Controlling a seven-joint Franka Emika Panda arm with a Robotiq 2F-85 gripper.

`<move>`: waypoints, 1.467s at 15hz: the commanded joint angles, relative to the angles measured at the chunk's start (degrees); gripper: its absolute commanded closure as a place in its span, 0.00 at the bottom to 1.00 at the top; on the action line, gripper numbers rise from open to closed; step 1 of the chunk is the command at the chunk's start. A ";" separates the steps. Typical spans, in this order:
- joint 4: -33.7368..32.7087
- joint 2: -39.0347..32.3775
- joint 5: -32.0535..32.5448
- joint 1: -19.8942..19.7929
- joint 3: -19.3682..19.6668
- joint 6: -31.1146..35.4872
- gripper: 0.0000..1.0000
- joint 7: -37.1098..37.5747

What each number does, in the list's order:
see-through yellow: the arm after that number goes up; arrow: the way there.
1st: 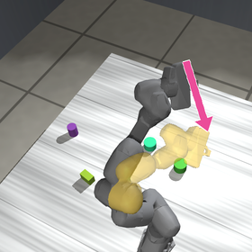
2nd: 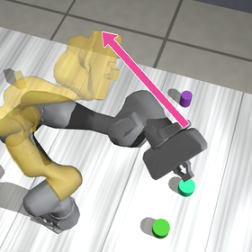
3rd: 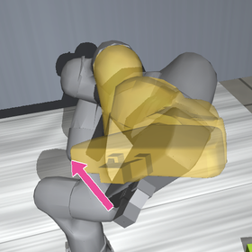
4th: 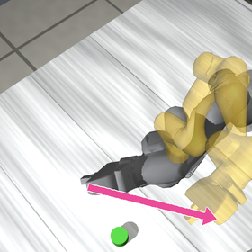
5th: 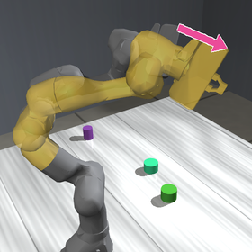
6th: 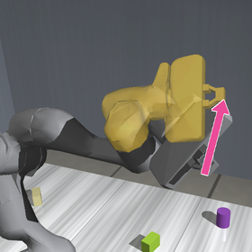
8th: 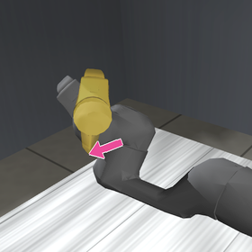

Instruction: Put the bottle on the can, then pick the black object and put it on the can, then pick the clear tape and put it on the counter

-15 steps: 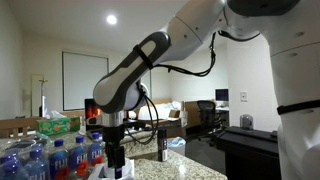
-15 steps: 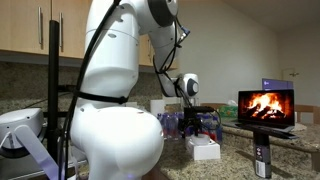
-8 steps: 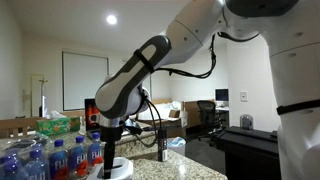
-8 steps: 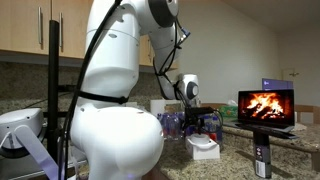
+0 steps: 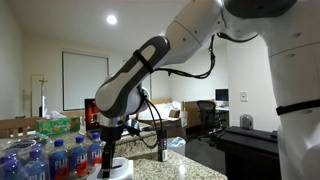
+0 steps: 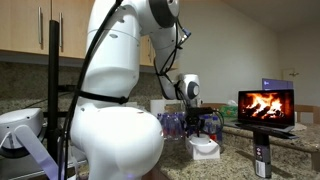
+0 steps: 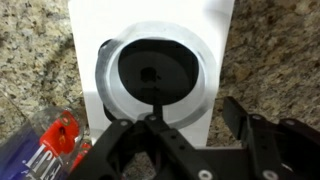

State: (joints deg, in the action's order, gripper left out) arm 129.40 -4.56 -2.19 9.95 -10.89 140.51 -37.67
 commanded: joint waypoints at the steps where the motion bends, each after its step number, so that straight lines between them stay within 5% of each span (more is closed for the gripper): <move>1: 0.33 -0.09 0.47 -0.15 -0.24 -1.81 0.68 3.62; 4: 1.27 0.78 1.30 0.11 -0.37 -2.10 0.87 6.64; 7: 2.10 1.64 1.92 0.18 -0.46 -1.70 0.92 9.88; 14: 9.76 8.36 -1.11 -0.39 0.17 -0.19 0.89 15.67; 22: 23.14 21.55 -3.11 -1.87 6.58 4.08 0.89 20.36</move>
State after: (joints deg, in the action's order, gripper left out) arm 147.63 10.87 -5.40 9.25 -6.03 142.29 -18.32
